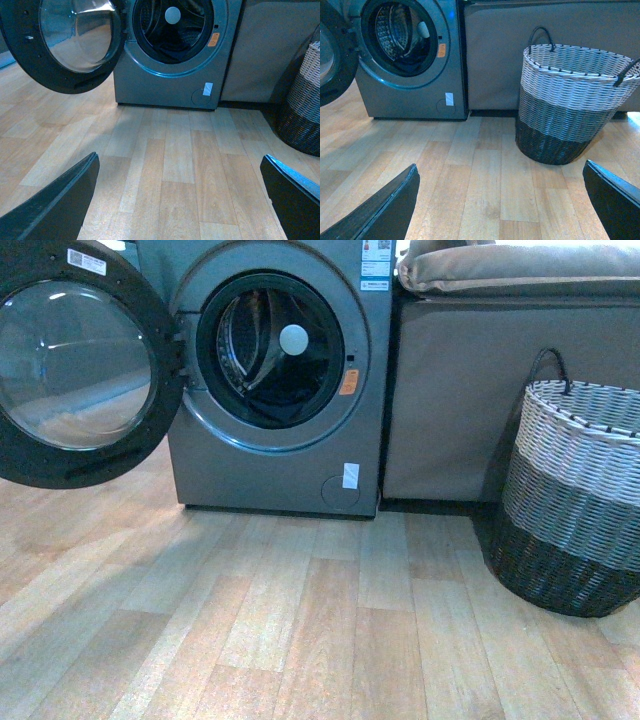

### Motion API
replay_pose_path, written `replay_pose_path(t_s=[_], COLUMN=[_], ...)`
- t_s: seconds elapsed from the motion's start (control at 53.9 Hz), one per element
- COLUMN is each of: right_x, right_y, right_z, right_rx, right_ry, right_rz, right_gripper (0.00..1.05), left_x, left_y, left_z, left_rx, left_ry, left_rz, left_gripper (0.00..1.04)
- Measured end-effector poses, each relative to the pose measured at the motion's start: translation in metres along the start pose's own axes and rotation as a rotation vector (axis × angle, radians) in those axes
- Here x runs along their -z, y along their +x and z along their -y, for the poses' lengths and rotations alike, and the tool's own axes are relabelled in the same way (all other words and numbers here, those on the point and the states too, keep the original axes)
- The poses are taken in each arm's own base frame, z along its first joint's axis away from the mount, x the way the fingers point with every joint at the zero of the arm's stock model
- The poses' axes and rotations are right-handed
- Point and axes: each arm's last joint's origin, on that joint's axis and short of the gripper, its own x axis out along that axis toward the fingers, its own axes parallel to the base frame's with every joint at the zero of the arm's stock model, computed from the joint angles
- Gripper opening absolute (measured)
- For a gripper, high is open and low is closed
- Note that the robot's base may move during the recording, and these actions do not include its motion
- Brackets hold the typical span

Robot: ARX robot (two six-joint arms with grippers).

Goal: Collect clothes from washing machine

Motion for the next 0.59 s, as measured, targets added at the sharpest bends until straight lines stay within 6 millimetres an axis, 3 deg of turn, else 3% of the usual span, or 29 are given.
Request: replay_pose_path(t_s=[0.593], right_x=[0.0000], right_y=[0.0000], right_z=[0.0000], right_rx=[0.000], right_ry=[0.000], right_rz=[0.000], right_gripper=[0.97], left_x=[0.0000], left_y=[0.0000], left_z=[0.0000], left_rx=[0.000], left_ry=[0.000], left_rz=[0.000], left_gripper=[0.98])
